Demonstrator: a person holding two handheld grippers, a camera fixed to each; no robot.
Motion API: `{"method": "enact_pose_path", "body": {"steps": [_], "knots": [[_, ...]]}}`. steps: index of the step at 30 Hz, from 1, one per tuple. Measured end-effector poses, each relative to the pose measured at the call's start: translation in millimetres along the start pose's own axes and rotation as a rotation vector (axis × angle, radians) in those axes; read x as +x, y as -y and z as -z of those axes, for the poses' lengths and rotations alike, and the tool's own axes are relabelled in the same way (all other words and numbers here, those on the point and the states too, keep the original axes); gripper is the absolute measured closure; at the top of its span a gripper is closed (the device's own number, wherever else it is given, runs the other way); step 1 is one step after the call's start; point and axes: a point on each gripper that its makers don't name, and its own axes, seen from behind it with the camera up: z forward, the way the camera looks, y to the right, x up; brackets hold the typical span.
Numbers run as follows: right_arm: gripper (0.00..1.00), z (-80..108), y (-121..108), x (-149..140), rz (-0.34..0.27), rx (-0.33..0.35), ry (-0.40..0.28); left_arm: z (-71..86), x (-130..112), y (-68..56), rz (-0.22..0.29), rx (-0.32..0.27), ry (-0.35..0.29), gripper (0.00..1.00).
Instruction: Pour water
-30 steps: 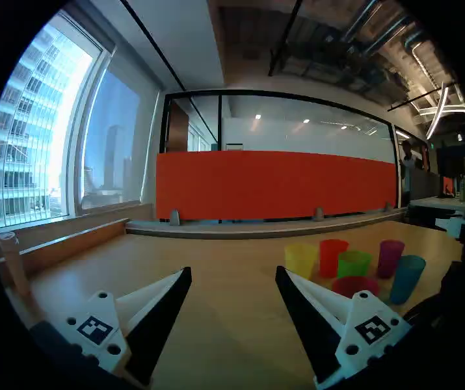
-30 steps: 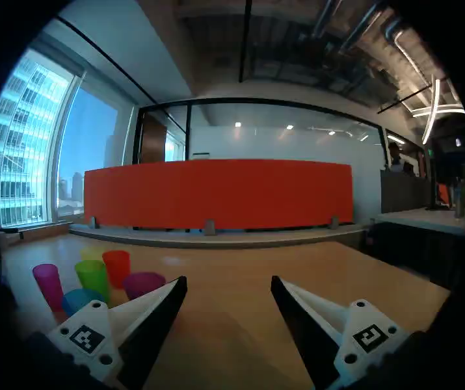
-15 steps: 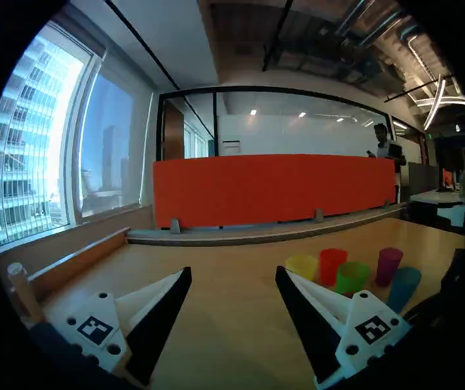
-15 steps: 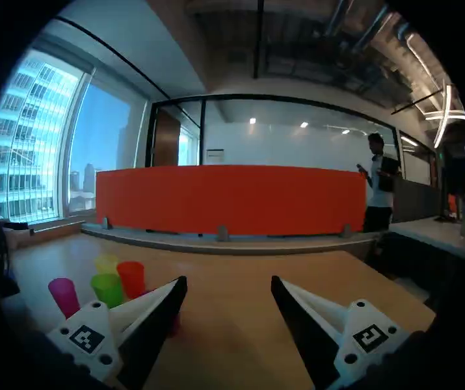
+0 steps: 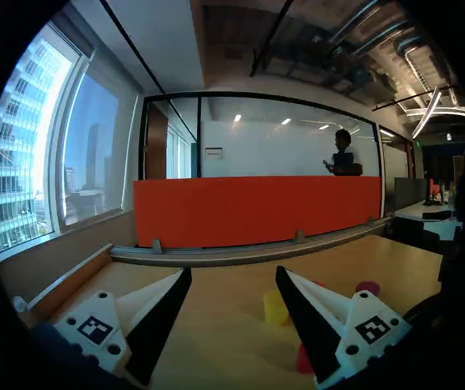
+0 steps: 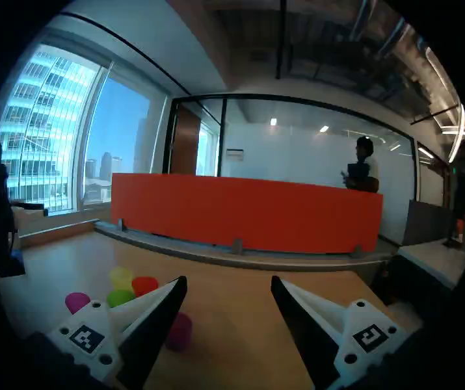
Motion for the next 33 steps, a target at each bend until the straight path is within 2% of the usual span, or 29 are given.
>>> {"method": "enact_pose_path", "body": {"steps": [6, 15, 24, 29, 33], "knots": [[0.0, -0.9, -2, 28, 0.003, 0.014, -0.011, -1.0, 25, -3.0, 0.003, -0.03, 0.004, 0.04], [0.0, 2.4, 11, 61, -0.038, 0.076, -0.011, -2.8, 50, -9.0, -0.006, -0.067, 0.021, 0.04], [0.0, 6.1, 24, 67, -0.08, 0.146, 0.004, -6.5, 43, -19.0, 0.017, -0.124, 0.055, 0.04], [0.0, 7.3, 30, 66, -0.062, 0.192, 0.011, -7.9, 42, -25.5, 0.021, -0.165, 0.064, 0.04], [0.0, 9.3, 38, 64, -0.042, 0.242, 0.016, -7.6, 42, -38.3, 0.02, -0.226, 0.064, 0.04]]}}
